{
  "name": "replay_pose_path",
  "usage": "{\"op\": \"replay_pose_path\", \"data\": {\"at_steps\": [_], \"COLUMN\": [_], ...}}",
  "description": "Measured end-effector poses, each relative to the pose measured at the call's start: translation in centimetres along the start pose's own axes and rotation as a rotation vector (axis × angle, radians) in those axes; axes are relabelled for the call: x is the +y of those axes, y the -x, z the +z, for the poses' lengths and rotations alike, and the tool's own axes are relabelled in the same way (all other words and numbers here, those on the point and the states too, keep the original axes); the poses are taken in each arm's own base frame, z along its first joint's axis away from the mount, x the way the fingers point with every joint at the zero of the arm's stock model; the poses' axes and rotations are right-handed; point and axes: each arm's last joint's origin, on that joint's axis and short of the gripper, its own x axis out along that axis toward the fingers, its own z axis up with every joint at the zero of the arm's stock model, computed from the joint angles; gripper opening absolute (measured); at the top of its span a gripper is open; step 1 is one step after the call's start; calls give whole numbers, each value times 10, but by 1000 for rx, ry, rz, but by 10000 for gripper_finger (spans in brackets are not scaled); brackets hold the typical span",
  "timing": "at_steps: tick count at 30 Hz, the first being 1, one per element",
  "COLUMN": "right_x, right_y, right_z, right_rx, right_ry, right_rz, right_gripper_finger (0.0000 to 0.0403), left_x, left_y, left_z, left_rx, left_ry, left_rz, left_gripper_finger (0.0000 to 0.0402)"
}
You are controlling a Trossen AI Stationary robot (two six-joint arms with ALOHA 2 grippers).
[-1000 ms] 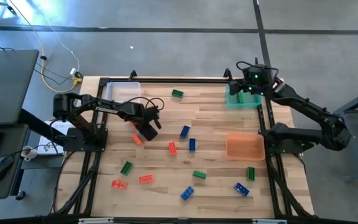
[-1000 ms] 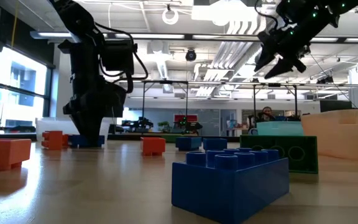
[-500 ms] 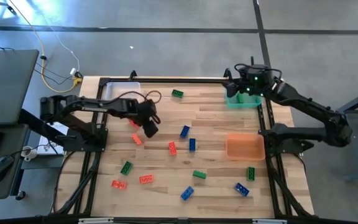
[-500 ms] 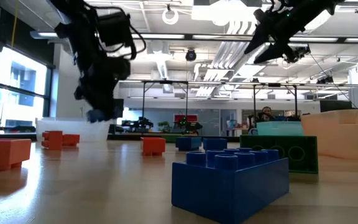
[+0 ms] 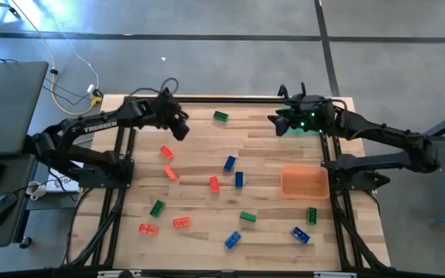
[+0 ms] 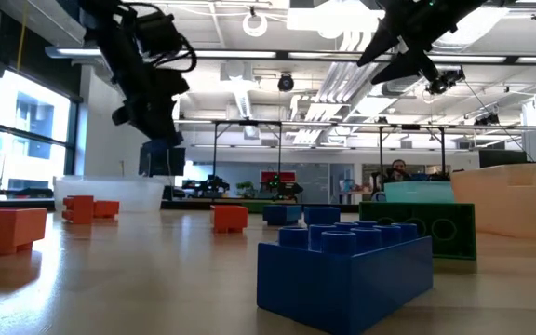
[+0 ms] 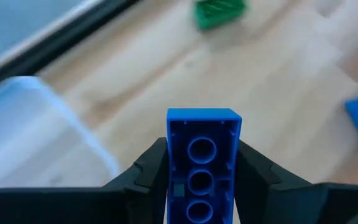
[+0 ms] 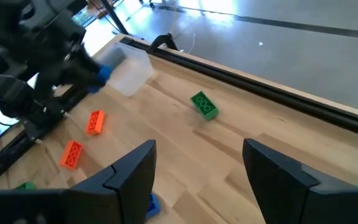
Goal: Sort & place blocks by color
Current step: Put the blue game piece into the transparent bin
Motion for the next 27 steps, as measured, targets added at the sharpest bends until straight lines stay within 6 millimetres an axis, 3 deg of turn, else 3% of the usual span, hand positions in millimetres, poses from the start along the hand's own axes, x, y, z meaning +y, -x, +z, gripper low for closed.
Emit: {"op": "replay_pose_path", "data": {"at_steps": [15,27], "right_x": [23,37], "right_y": [7,13], "right_z": [-15,-25], "right_rx": [-24,-50], "right_ry": [-27,-56], "right_rz": [-10,-19], "right_gripper_finger": [226,226], "left_x": [81,82], "left_y": [-3,-19], "left_z": [2,-2], "left_rx": [54,142], "left_ry": [136,161], "left_rz": [213,200], "left_gripper_finger": [108,110]}}
